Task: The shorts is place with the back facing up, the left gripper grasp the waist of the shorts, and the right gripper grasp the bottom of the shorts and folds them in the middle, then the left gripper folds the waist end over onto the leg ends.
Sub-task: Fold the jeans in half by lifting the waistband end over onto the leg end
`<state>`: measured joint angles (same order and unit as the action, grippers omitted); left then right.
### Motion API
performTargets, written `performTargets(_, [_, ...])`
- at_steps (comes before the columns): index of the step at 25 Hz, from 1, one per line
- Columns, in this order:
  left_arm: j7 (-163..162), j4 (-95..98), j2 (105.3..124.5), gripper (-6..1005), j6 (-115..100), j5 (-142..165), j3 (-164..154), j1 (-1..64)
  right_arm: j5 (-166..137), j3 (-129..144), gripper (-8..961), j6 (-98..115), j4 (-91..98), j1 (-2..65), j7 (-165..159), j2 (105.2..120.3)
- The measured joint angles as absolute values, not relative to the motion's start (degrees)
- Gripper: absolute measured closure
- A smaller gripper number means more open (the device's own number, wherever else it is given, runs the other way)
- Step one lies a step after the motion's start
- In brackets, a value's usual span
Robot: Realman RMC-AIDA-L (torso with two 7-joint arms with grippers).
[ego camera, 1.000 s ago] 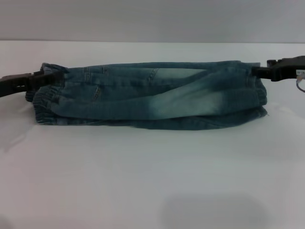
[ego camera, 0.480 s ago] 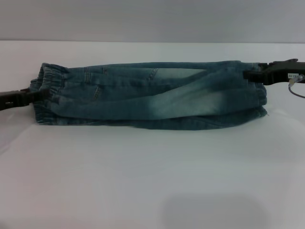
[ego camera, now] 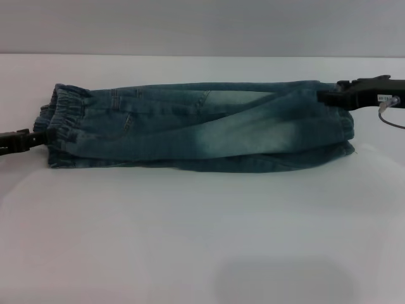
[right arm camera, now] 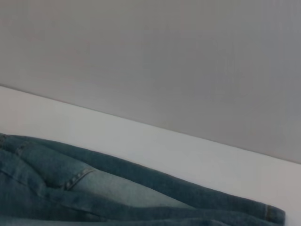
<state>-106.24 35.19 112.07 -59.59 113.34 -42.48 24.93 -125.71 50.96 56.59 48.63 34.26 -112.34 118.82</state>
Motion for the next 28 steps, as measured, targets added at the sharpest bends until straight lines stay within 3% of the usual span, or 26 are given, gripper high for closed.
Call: performTargets(28, [-110.2,35.3,114.09,355,-59.8,120.1,-42.6,30.2,-125.2,50.6,420,54.5,47.8,33.8,-112.1,118.69])
